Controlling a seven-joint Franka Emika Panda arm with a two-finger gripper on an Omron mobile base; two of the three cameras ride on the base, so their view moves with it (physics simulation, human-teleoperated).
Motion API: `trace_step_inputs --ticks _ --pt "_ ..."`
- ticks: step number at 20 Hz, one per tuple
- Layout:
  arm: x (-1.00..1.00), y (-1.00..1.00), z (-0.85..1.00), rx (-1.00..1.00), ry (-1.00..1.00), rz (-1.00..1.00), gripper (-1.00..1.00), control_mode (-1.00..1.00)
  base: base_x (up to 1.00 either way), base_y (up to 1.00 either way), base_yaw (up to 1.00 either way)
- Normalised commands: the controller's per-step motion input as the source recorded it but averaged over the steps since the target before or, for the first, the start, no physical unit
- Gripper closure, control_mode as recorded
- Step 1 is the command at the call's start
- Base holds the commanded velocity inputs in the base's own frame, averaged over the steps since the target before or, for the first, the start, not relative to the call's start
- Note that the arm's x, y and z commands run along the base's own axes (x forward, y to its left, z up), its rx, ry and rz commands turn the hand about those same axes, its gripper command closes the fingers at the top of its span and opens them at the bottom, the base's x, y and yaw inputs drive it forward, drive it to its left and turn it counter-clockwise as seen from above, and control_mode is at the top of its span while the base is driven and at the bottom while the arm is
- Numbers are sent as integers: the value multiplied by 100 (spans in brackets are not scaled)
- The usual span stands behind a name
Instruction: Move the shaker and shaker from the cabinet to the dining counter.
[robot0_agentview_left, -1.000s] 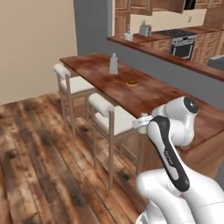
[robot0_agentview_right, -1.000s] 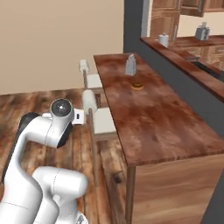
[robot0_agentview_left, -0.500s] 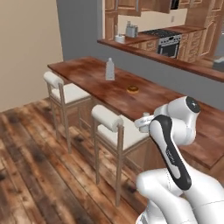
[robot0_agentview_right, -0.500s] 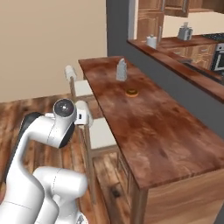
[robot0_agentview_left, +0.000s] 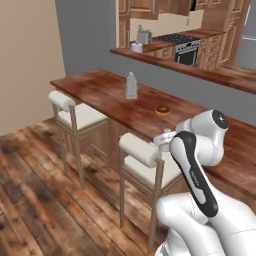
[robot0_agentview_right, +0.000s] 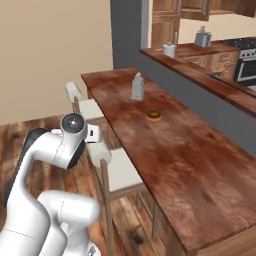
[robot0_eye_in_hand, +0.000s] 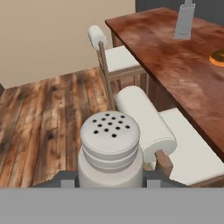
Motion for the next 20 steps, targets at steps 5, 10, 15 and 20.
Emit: trace_step_inputs --ticks 5,10,15,20 --pt "0 0 0 0 0 0 100 100 45 4 -28" --pt "0 0 0 0 0 0 100 100 25 3 -10" --pt "0 0 0 0 0 0 100 100 0 0 0" --pt "0 0 0 0 0 0 100 100 0 0 0"
